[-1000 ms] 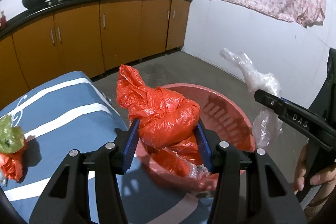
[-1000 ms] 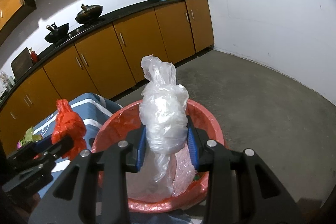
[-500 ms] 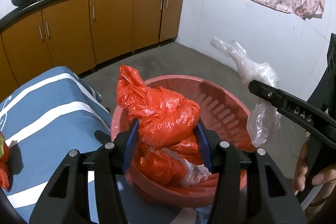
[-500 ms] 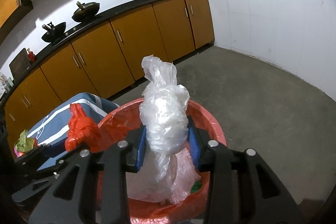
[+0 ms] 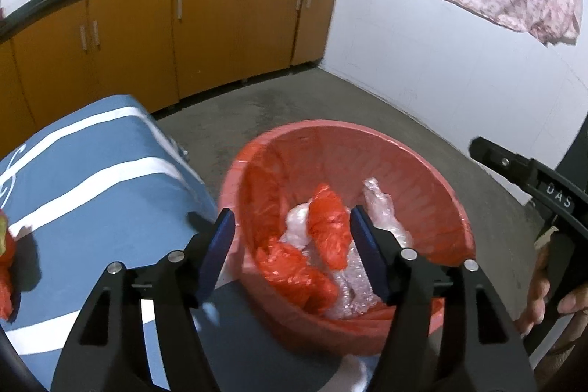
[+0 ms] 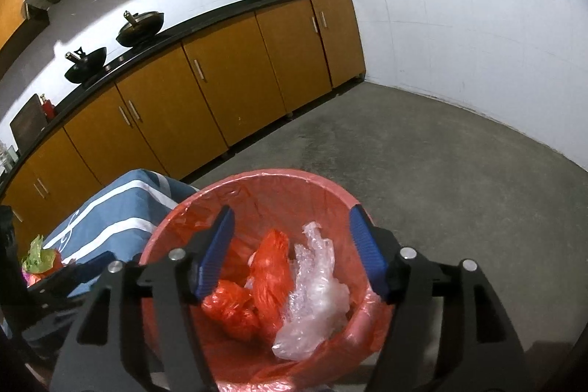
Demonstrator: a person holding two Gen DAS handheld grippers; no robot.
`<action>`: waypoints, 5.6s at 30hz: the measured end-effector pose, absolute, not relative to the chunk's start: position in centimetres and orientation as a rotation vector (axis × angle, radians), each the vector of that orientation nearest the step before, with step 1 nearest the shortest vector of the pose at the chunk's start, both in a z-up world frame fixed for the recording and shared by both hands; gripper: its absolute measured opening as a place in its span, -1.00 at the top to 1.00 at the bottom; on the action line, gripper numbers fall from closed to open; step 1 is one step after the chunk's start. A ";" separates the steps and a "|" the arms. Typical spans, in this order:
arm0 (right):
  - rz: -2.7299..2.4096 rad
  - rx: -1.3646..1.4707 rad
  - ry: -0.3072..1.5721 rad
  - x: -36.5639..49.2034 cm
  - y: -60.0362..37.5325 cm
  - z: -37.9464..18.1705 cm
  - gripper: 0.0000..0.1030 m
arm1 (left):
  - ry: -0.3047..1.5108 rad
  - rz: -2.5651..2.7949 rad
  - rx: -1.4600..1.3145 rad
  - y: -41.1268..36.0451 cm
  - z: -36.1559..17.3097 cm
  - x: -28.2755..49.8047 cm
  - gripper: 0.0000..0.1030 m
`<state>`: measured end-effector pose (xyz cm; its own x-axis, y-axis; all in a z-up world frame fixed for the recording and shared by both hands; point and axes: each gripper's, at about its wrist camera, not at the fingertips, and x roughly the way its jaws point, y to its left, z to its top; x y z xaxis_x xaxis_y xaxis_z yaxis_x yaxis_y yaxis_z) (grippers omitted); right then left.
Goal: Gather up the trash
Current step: 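Move both tools back to the table toward the remaining bags, then grasp the green bag with the right tool while the left tool grasps the clear bag, then carry both bags over the red bin and open both tools to drop them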
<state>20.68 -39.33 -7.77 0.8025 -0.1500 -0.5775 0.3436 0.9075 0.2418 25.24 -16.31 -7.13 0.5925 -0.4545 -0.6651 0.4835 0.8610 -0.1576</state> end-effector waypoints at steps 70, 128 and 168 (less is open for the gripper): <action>0.523 0.130 0.678 31.6 1.3 -4.7 0.96 | 0.613 0.281 -0.170 21.1 -7.8 16.3 -0.81; 0.222 0.170 0.559 24.8 -14.4 -2.3 0.96 | 0.662 0.059 -0.169 13.9 -3.8 19.5 0.43; -0.195 0.326 0.493 18.9 -38.3 -4.0 0.96 | 0.702 -0.533 0.125 -19.1 -4.5 23.0 0.44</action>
